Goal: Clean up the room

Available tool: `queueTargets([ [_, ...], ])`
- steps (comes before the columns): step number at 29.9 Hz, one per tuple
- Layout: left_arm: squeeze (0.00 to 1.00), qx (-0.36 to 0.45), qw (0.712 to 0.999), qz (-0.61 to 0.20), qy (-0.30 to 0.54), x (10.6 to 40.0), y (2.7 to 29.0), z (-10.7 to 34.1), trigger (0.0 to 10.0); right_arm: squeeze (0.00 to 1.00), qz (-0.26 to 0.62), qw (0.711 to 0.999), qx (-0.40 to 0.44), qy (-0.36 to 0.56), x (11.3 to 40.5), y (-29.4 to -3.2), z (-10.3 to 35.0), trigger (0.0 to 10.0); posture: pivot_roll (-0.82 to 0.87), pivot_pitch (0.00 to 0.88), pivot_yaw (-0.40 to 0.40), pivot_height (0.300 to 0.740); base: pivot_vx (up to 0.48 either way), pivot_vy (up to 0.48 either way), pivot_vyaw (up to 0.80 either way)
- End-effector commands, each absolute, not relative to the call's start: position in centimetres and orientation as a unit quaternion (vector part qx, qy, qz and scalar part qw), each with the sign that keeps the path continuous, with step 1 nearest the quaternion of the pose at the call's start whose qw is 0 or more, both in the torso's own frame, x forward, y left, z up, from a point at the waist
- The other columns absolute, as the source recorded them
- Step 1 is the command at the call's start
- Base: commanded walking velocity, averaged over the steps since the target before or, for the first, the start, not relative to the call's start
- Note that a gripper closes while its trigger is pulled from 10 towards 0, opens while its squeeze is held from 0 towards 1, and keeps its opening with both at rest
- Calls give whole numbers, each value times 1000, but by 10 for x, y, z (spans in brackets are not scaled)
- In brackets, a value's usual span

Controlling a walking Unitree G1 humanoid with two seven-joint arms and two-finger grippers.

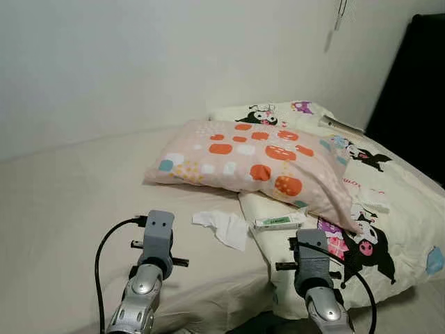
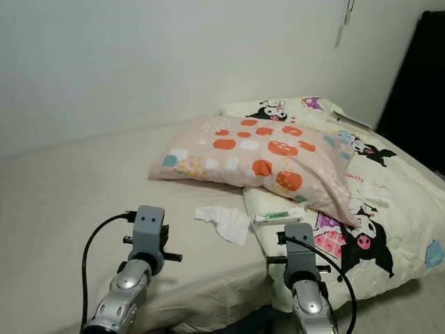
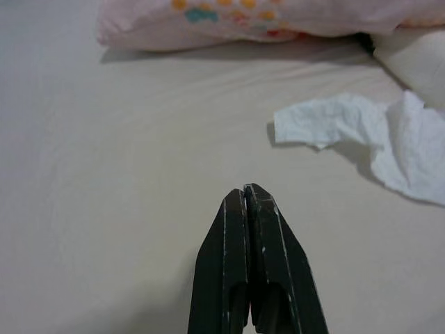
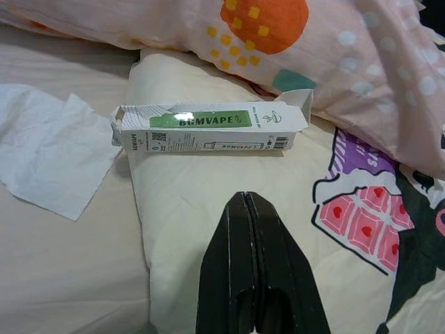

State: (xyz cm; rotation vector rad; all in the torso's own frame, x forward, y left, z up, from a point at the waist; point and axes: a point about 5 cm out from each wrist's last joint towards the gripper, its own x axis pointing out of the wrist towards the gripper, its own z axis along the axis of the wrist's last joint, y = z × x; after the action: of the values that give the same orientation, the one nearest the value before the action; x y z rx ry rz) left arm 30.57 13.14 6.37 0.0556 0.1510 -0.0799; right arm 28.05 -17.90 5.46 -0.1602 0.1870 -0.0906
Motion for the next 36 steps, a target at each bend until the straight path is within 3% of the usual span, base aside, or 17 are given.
queueTargets([
  [1, 0, 39, 995, -41, 84, 302, 136, 60, 10000, 0, -41, 991, -74, 105, 281, -177, 51, 10000, 7, 71, 5, 578, 0, 0, 0],
  [8, 0, 56, 993, -75, 75, 296, 136, 62, 10000, 0, -18, 990, -87, 110, 292, -179, 53, 10000, 10, 87, 9, 578, 0, 0, 0],
  [9, 0, 60, 992, -84, 70, 295, 137, 63, 10000, 39, -6, 989, -100, 108, 296, -178, 55, 10000, 13, 97, 10, 578, 0, 0, 0],
  [10, 0, 59, 992, -93, 65, 294, 137, 64, 10000, 839, 4, 988, -110, 108, 301, -179, 57, 10000, 18, 107, 6, 578, 0, 0, 0],
  [11, 0, 59, 992, -93, 65, 294, 137, 64, 10000, 839, 4, 988, -110, 108, 301, -179, 57, 10000, 18, 107, 6, 578, 0, 0, 0],
  [12, 0, 57, 991, -100, 61, 294, 138, 66, 10000, 1000, 10, 988, -116, 104, 305, -180, 59, 10000, 18, 107, 6, 578, 0, 0, 0],
  [36, 0, 49, 985, -164, 8, 283, 153, 108, 10000, 1000, 104, 983, -136, 70, 375, -200, 127, 10000, 109, 262, -21, 578, 0, 0, 0],
])
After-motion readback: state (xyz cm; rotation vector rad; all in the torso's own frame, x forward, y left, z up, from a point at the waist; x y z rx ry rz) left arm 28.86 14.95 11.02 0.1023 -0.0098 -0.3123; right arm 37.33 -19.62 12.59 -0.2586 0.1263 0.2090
